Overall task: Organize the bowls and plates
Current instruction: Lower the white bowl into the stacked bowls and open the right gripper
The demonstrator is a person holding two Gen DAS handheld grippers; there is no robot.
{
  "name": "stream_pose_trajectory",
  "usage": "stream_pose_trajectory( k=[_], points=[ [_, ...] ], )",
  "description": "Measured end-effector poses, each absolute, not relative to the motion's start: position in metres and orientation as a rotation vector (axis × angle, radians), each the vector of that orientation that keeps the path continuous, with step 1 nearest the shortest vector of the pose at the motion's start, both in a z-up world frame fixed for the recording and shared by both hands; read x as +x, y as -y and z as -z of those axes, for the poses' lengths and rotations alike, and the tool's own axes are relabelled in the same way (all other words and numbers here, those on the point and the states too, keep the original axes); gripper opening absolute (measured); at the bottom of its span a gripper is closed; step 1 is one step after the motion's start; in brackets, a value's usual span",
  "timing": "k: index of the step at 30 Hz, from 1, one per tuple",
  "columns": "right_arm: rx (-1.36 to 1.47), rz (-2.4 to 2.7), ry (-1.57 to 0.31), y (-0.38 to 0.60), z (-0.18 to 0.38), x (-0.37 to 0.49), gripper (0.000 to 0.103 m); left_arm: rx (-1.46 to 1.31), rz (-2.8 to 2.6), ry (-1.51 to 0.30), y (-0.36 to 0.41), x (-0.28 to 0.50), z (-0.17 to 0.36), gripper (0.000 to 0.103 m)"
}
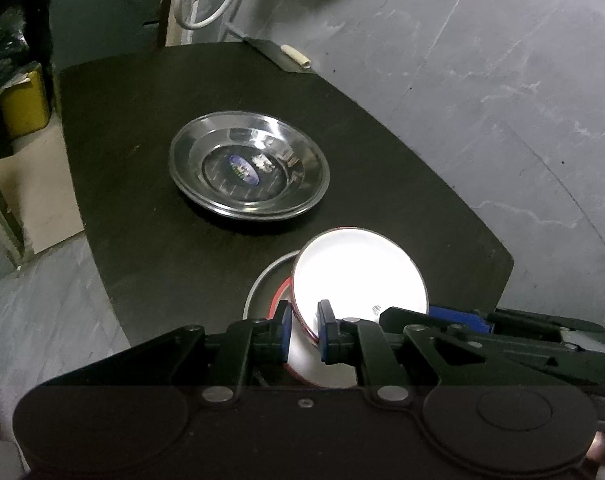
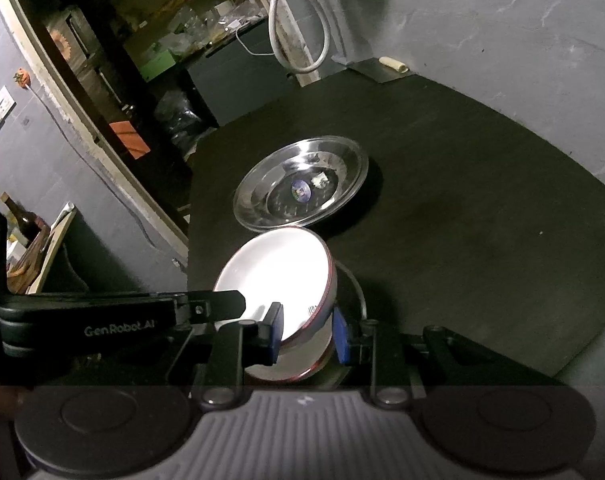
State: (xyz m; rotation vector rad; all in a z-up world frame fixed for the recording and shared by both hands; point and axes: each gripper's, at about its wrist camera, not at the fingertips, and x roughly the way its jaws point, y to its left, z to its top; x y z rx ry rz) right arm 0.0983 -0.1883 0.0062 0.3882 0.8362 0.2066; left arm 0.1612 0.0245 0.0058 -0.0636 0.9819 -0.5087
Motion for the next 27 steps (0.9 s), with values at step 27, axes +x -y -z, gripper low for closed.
stream_pose_trajectory(
  k=[27],
  points=[
    [0.403,-0.237,-0.890,0.1885,0.0044,0.1047,0.031,-0.048,0.464,-1.026,-0.0248,0.1555,-0.0001,0.016]
  ],
)
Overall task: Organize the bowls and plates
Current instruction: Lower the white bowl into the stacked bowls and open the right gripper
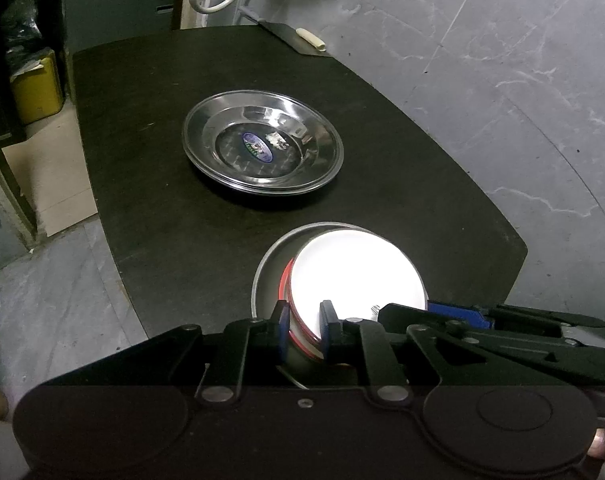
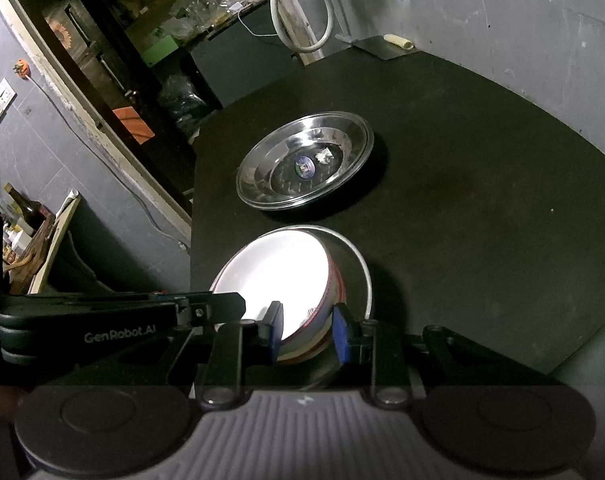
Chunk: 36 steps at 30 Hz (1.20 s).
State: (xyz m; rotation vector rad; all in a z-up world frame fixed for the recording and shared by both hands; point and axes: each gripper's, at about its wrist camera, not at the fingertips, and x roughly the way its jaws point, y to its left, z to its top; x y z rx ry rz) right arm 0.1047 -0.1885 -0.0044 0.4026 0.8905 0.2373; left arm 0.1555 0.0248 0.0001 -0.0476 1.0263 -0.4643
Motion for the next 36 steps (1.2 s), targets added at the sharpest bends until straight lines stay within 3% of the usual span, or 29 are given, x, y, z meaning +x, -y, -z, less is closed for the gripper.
stream_pose_trajectory(
  k=[22,30,36],
  points=[
    [0.401,-0.239,-0.896,0.1875,0.0055,0.1036,0.031,-0.056,0.453,-1.033,-0.0250,0.1559,0.0017,0.019],
    [0.393,-0.236,-0.890,0.1875,0.0047,0.1026,0.035,-0.058,0.455,-1.032,-0.0255,0.1556,0.0012,0.021],
    [0.389,-0.230,-0.887,0.1882,0.0046,0.1014,0.037,-0.058,0.452,-1.026,-0.0266,0.1549,-0.0009,0.030]
  ],
)
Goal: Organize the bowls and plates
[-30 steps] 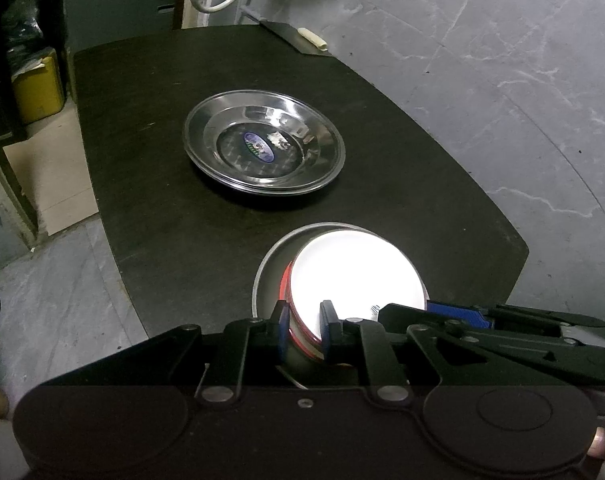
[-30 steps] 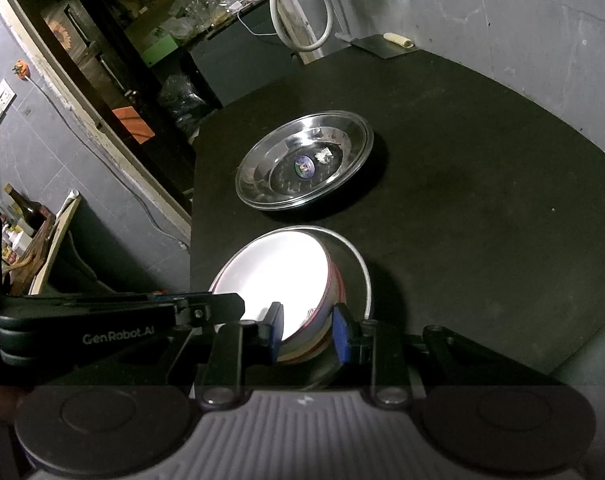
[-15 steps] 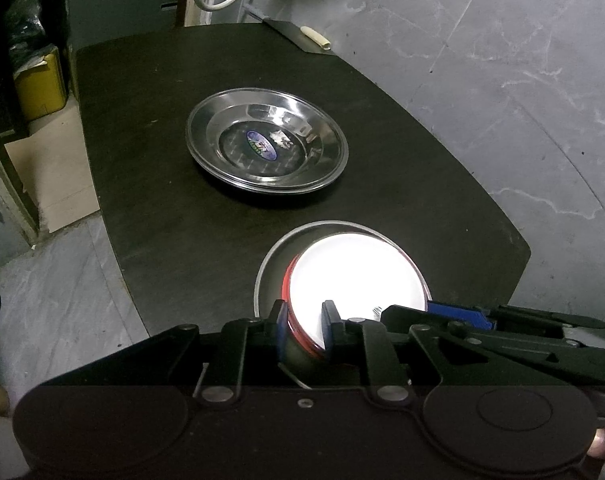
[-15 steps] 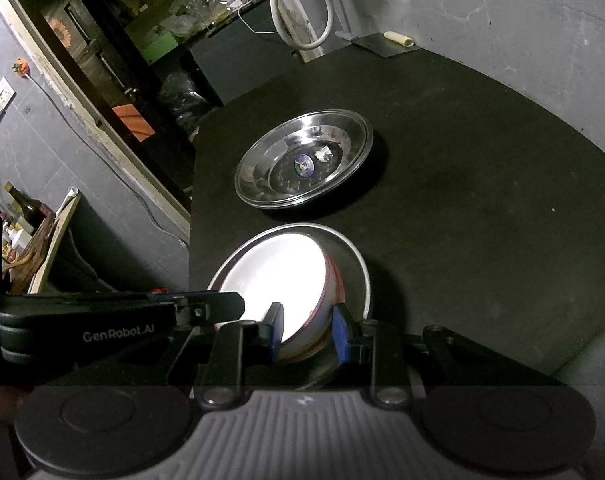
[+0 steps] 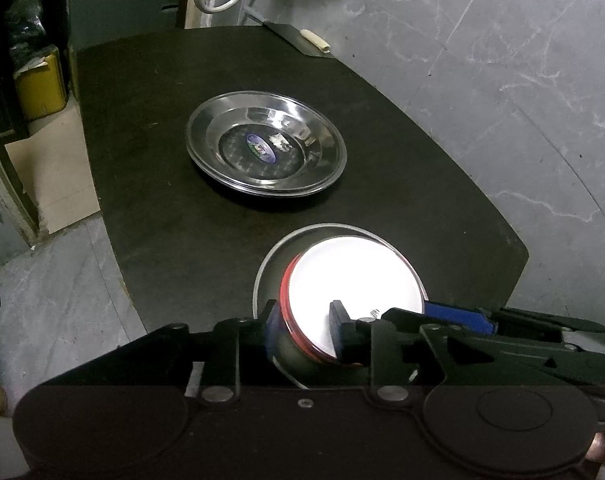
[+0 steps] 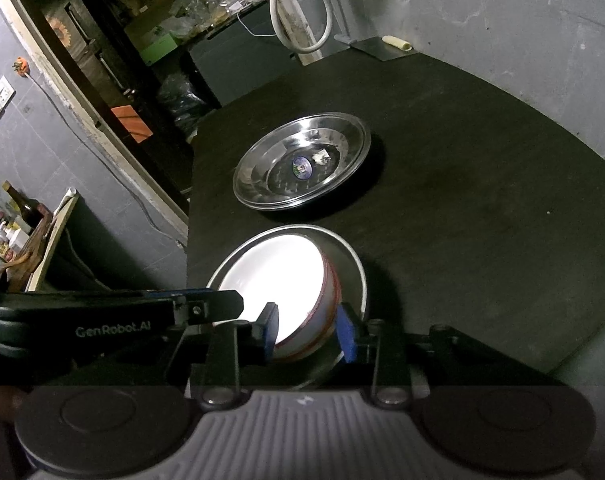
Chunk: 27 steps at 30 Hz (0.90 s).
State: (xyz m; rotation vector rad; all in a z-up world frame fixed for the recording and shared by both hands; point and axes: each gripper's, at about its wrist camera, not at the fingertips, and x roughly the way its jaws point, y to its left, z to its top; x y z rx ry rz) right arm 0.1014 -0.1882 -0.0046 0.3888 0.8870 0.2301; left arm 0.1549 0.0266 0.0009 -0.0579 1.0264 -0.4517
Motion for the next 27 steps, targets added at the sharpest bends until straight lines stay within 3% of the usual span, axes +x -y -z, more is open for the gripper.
stream_pose_trajectory(
  k=[9,21,27],
  points=[
    [0.391,-0.221,-0.872,0.189,0.002,0.100,0.042,-0.061,0.446,-1.007,-0.031,0.153,-0.008,0.047],
    [0.394,-0.199,-0.850,0.185,-0.004,0.095,0.049,-0.051,0.427,-0.995,-0.040,0.153,-0.011,0.060],
    [0.390,-0.178,-0.832,0.184,-0.009,0.092,0.058,-0.059,0.406,-0.977,-0.049,0.151,-0.015,0.072]
  ],
)
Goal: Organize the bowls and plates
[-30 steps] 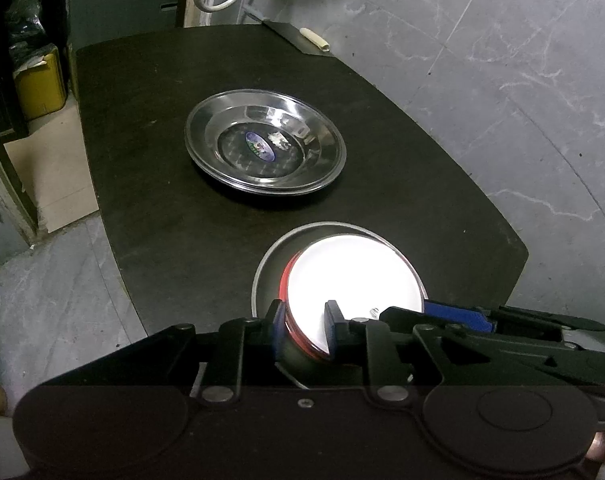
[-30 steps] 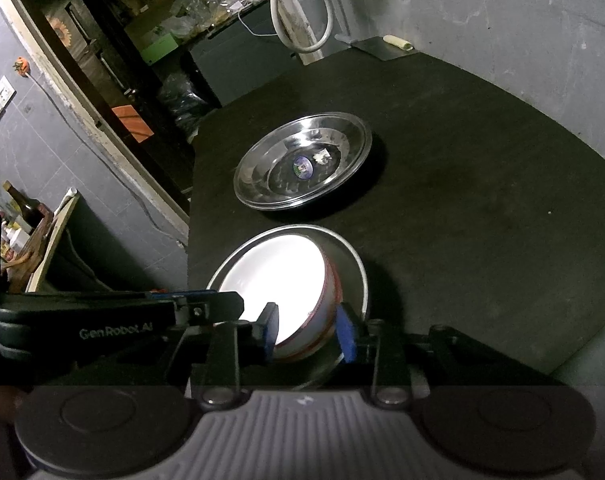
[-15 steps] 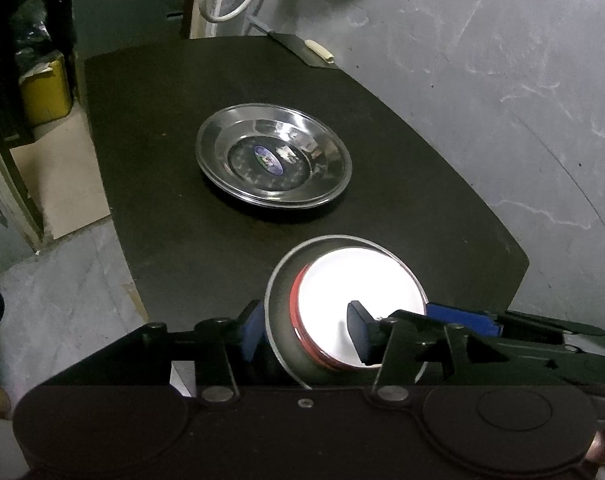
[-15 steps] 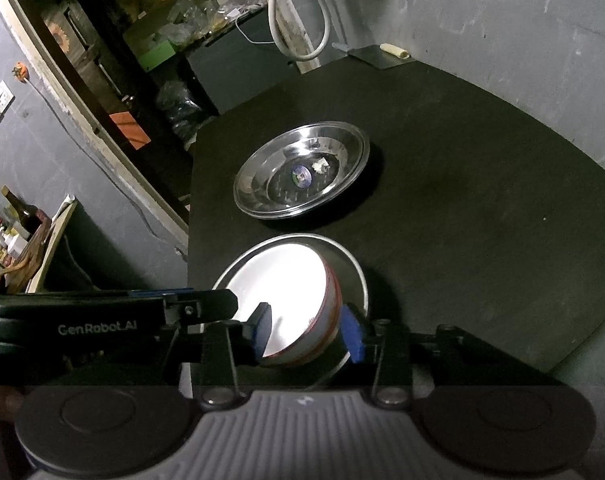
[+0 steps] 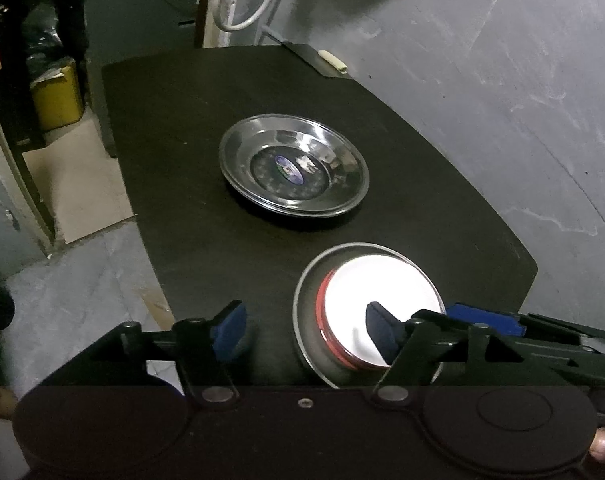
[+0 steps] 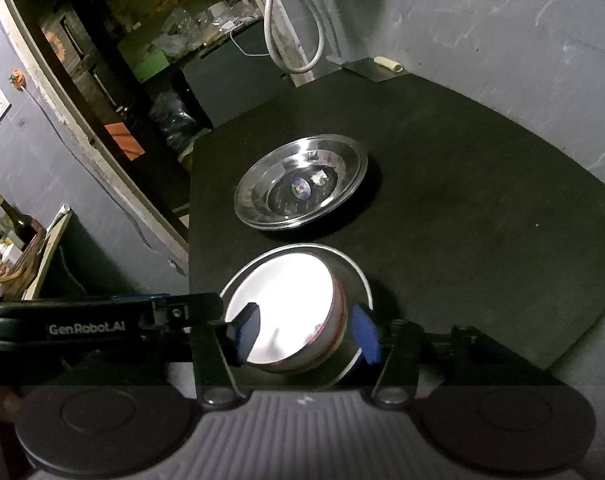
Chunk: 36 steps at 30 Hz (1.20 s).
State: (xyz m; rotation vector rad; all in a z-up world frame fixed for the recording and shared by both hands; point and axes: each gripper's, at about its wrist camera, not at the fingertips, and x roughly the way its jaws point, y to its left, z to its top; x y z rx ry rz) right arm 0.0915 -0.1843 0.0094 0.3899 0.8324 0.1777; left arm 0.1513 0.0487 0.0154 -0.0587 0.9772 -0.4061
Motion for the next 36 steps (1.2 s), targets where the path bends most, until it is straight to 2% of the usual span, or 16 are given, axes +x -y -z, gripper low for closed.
stream_pose_trajectory(
  k=[6,12,17,20,22,28,36],
  points=[
    [0.377,-0.162,-0.813,0.184,-0.016,0.088,0.065,-0.070,0.398,-0.964,-0.056,0.147,-0.020,0.077],
    [0.366,-0.141,-0.801,0.185,-0.021,0.082,0.075,-0.076,0.377,-0.954,-0.058,0.143,-0.022,0.089],
    [0.360,-0.126,-0.789,0.187,-0.024,0.079,0.088,-0.078,0.346,-0.962,-0.063,0.140,-0.024,0.098],
    [0.350,-0.117,-0.781,0.187,-0.028,0.078,0.094,-0.078,0.328,-0.964,-0.066,0.139,-0.025,0.099],
    [0.346,-0.115,-0.776,0.187,-0.031,0.078,0.096,-0.080,0.312,-0.963,-0.068,0.137,-0.026,0.102],
    [0.326,-0.111,-0.763,0.189,-0.038,0.079,0.102,-0.105,0.286,-0.944,-0.076,0.132,-0.027,0.102],
    [0.304,-0.133,-0.771,0.197,-0.039,0.085,0.103,-0.134,0.233,-0.937,-0.081,0.131,-0.025,0.102]
  ],
)
